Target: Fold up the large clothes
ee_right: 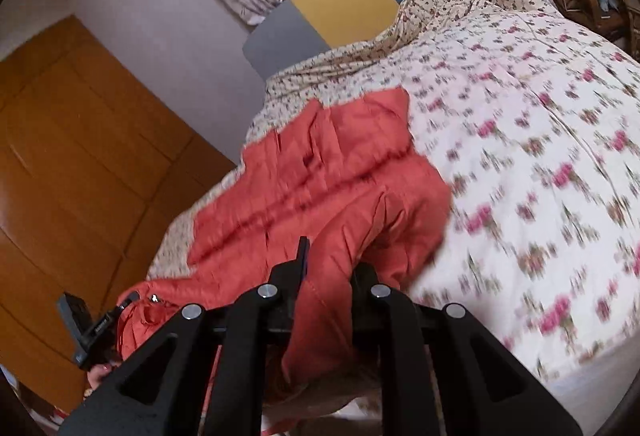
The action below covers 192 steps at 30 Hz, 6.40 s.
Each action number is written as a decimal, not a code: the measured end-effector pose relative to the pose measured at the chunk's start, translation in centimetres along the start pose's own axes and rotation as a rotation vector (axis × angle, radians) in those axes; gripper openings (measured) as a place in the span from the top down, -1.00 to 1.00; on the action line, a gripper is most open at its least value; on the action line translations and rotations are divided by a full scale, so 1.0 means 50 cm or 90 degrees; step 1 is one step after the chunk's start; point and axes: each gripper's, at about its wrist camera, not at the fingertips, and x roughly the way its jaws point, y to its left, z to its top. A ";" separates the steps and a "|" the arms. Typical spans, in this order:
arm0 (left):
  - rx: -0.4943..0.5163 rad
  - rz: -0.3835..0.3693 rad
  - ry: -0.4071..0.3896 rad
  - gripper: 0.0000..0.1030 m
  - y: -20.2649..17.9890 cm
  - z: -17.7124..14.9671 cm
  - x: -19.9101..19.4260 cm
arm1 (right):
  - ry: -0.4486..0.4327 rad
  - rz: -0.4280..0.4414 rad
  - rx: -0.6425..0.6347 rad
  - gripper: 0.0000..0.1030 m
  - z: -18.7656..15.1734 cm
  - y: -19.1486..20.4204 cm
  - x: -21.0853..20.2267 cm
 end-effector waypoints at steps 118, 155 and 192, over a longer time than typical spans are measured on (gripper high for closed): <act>-0.012 0.082 0.052 -0.62 0.076 -0.069 0.078 | -0.036 -0.113 0.004 -0.62 -0.021 -0.135 0.026; -0.035 0.099 -0.105 0.69 0.048 0.206 0.243 | -0.106 -0.127 -0.087 0.76 0.289 0.029 0.179; -0.098 0.263 0.056 -0.23 0.142 0.167 0.518 | 0.024 -0.309 -0.040 0.49 0.279 -0.135 0.527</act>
